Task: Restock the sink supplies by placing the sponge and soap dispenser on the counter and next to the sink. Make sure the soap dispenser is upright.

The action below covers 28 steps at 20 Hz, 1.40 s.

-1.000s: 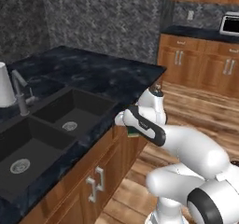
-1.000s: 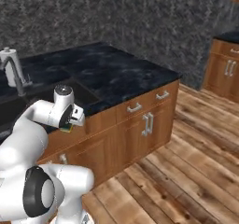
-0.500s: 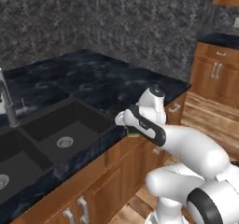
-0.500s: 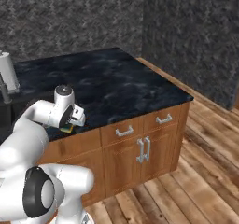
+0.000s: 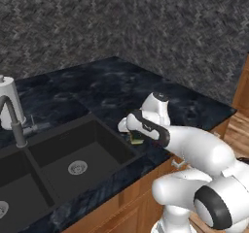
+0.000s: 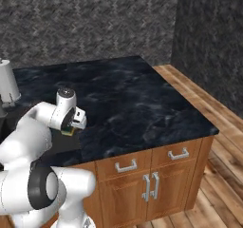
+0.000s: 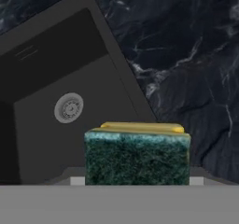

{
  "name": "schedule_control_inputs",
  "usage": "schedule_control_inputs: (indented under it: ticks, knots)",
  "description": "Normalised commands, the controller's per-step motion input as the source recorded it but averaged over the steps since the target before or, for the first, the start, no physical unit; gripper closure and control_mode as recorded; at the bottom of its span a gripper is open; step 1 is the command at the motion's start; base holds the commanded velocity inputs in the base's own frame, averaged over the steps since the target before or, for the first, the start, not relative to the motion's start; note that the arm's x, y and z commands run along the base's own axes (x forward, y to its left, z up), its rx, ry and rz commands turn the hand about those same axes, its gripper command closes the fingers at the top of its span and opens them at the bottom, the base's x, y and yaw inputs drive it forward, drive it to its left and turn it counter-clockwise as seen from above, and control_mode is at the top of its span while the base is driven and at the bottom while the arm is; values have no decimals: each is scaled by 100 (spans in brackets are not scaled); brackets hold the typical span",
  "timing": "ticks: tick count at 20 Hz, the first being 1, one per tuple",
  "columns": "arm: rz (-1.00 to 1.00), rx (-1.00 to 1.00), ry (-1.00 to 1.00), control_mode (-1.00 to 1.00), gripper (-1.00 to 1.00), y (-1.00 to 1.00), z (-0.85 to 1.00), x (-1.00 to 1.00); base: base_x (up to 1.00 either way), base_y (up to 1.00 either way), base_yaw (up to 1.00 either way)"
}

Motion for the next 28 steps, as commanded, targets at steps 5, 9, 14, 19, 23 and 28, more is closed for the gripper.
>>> schedule_control_inputs:
  ticks: [5, 9, 14, 19, 23, 28]
  knots:
    - [27, 1, 14, -100, 100, -46, -27, 95, 0, 0, 0]
    - [21, 0, 11, -100, 100, -29, -35, 61, 0, 0, 0]
    - [15, -1, 11, -100, 100, -1, -52, 62, 0, 0, 0]
    - [9, -1, 6, -100, 100, 8, -51, 53, 0, 0, 0]
    - [3, -5, 2, -100, -100, 39, -40, 26, 0, 0, 0]
    - [0, -5, 0, -100, -100, 34, -3, 0, 0, 0, 0]
